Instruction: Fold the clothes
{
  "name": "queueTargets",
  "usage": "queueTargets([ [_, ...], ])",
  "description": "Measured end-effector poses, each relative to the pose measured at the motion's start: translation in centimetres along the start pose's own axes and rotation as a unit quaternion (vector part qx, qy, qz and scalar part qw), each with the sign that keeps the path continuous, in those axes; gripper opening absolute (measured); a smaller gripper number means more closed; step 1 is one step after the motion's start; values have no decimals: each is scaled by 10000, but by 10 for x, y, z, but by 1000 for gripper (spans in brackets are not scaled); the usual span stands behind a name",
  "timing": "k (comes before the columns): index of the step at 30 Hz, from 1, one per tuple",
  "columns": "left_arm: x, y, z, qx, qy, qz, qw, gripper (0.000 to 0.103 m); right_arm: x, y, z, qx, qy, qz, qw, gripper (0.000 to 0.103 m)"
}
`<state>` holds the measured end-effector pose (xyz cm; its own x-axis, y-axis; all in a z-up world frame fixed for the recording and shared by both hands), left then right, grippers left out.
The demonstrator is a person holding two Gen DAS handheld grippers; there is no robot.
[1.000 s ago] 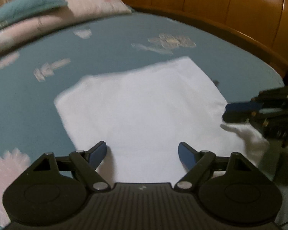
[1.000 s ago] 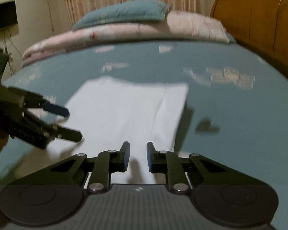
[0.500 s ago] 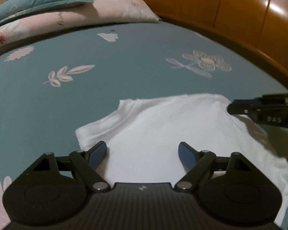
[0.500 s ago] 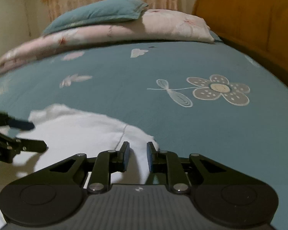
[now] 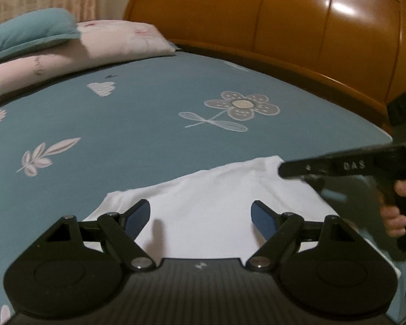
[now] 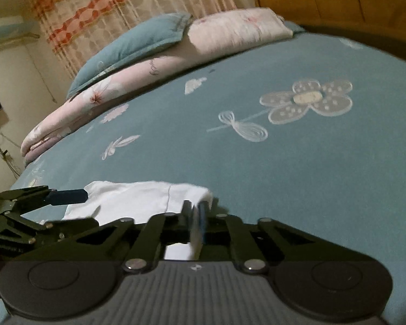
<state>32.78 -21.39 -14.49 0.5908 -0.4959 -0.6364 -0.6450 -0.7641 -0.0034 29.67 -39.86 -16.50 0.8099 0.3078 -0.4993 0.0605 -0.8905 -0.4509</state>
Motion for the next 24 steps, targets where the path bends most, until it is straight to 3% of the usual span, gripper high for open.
queueTargets([
  [2, 8, 2, 0, 73, -68, -20, 9999, 82, 3, 3, -3, 36, 71, -35, 10000, 4],
  [4, 23, -9, 4, -37, -340, -368, 9987, 82, 8, 7, -4, 74, 54, -16, 10000, 3],
  [6, 32, -23, 7, -287, -441, -484, 9974, 84, 13, 11, -6, 97, 26, -14, 9999, 4],
  [10, 33, -50, 7, -626, -524, -989, 9917, 79, 8, 18, -6, 227, 66, -98, 9997, 12],
  [13, 19, -46, -2, -875, -342, -727, 9929, 78, -5, 22, -8, 335, 202, -173, 9991, 15],
  [16, 8, -17, -14, -739, -96, -277, 9968, 79, -19, 29, -15, 411, 404, -136, 9982, 21],
  [18, 15, 6, -16, -617, -136, 112, 9979, 80, -24, 35, -18, 491, 494, -68, 9975, 29],
  [21, 27, 38, -17, -491, -255, 674, 9962, 81, -26, 43, -19, 618, 504, 25, 9968, 32],
  [22, 33, 42, -15, -421, -318, 622, 9967, 81, -26, 46, -19, 645, 503, 56, 9966, 33],
  [24, 52, 36, -9, -223, -488, 28, 9986, 87, -27, 49, -20, 624, 508, 157, 9966, 37],
])
Point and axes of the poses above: each gripper's, at about its wrist camera, not at the fingertips, and x roughly the way its jaws point, y to its right, z to its underside, the point moved 9 cm from there along x, roughly the way its jaws point, and after that the axes turned 3 degrees about -z, right-handed, at the moved point
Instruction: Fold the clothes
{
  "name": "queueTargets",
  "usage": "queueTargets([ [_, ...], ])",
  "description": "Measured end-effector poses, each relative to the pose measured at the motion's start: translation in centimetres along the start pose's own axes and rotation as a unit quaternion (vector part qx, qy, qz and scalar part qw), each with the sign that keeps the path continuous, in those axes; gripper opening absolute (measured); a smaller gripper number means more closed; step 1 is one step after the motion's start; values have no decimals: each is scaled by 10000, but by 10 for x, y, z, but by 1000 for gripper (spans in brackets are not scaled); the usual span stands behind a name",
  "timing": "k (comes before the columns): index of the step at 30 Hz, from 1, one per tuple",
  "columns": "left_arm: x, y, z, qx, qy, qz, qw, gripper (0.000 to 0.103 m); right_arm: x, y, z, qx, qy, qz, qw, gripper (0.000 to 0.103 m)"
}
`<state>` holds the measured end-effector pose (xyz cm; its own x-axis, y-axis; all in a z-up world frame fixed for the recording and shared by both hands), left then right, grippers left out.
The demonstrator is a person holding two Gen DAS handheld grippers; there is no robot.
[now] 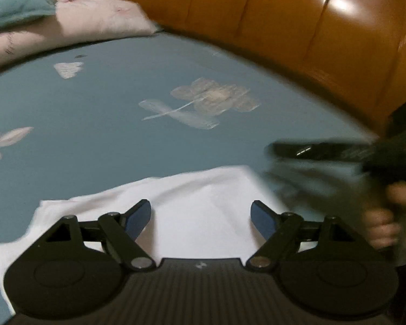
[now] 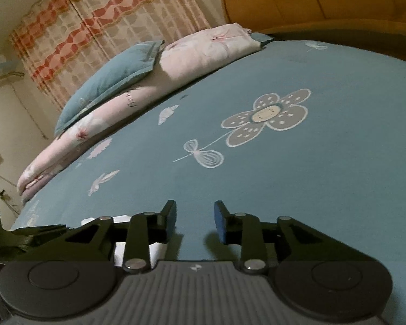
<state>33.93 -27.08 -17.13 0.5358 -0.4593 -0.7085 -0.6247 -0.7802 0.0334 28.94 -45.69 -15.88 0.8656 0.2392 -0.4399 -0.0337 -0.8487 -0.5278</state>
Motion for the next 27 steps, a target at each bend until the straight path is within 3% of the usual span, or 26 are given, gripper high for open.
queueTargets([
  [3, 11, -9, -3, -116, 80, -134, 9998, 89, -5, 2, -5, -23, 78, 4, 10000, 41],
  [7, 14, -4, -13, 256, 153, -458, 9985, 89, -12, 6, -11, 9, 186, 54, 9998, 44],
  [18, 7, -30, -31, -248, 93, -1012, 9945, 85, -28, 9, -18, 164, 338, -87, 9993, 53],
  [20, -3, -27, -37, -345, 166, -930, 9949, 85, -28, 8, -17, 160, 332, -108, 9993, 53],
  [24, -17, -9, -40, 74, 276, -921, 9953, 87, -29, 8, -16, 163, 333, -109, 9993, 56],
  [27, -9, -6, -27, 398, 15, -1204, 9919, 87, -31, 9, -16, 213, 350, -125, 9991, 57],
])
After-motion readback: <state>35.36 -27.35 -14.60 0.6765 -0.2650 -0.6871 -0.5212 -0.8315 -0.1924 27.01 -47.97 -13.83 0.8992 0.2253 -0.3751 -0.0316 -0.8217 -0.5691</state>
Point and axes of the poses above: each gripper's, at about its wrist camera, not at the fingertips, and x roughly the way its jaws point, y to its right, z to its underside, the point moved 9 cm from there along x, roughly the way its jaws point, and after that the axes turned 3 degrees about -z, right-handed, at the moved point
